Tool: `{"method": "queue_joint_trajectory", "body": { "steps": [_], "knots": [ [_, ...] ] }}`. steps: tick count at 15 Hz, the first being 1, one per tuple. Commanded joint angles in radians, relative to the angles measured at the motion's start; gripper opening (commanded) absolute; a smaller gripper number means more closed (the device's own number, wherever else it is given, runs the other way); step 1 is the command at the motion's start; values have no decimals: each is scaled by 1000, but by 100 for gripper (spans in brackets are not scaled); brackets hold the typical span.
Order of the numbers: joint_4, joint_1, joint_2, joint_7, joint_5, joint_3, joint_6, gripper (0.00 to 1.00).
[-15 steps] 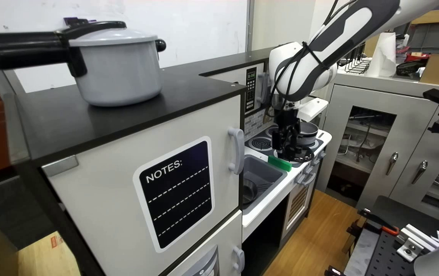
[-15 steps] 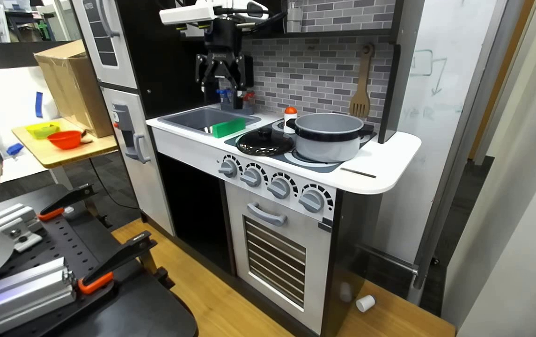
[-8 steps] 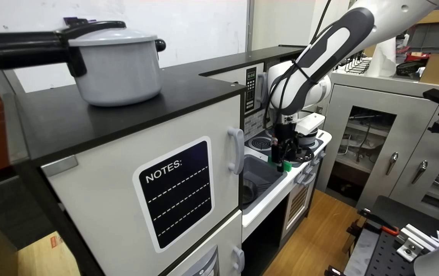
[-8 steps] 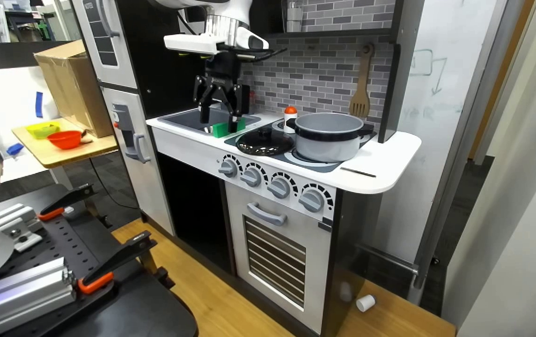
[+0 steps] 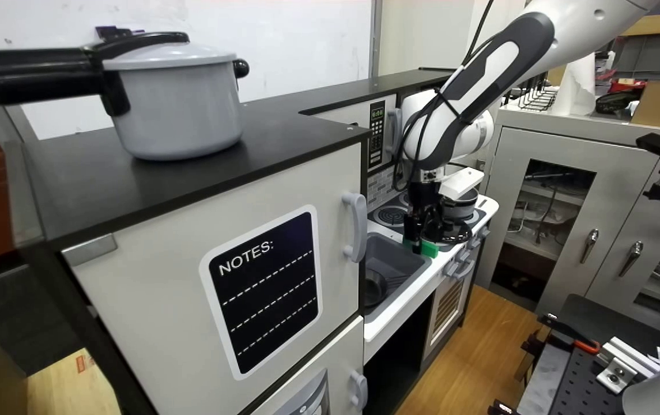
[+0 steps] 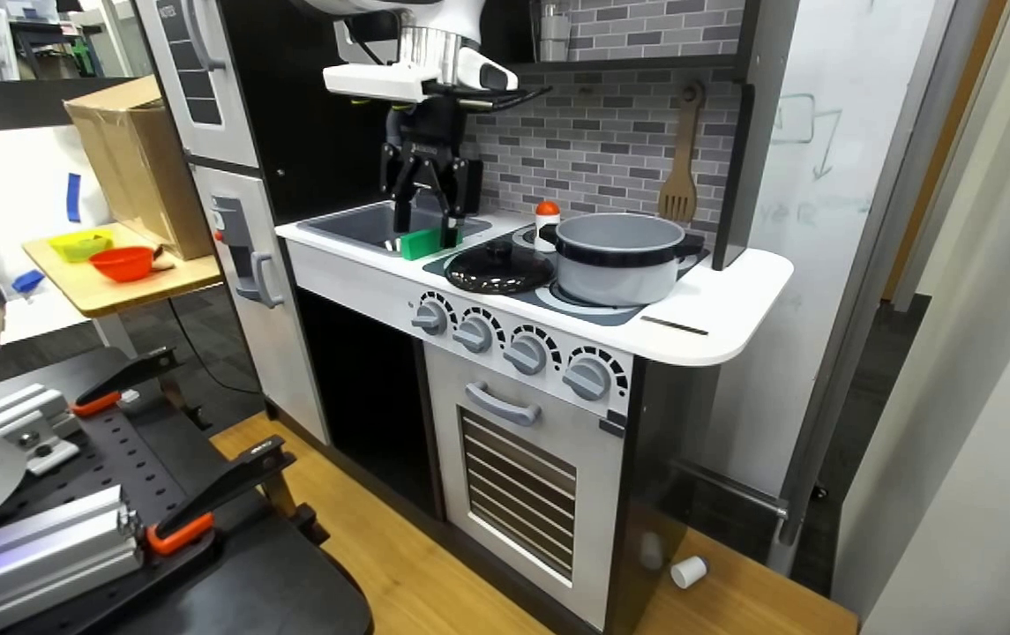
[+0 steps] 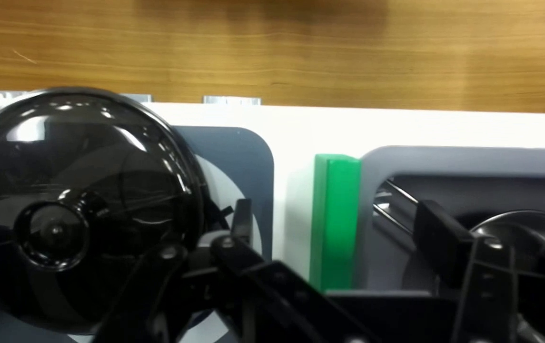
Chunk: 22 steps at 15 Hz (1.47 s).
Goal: Pick up and put down the green block then put the salt cellar inside the pot and the green block in the sink
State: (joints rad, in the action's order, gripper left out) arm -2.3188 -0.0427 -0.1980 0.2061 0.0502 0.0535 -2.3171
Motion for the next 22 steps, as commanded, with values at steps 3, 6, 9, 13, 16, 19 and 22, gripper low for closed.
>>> {"method": "queue_joint_trajectory", "body": {
  "steps": [3,6,9,13,16,19,22],
  "knots": [
    [13,-13,-1,28,7,-17,15,42],
    [10,-13,2,31,5,-17,16,20],
    [6,-13,10,29,0,-15,19,1],
    [-13,-12,43,18,-19,-7,31,4],
    [-34,-14,77,12,-35,1,48,4],
    [-66,-17,132,8,-84,17,67,4],
    [-101,-22,214,54,-136,23,76,4]
  ]
}}
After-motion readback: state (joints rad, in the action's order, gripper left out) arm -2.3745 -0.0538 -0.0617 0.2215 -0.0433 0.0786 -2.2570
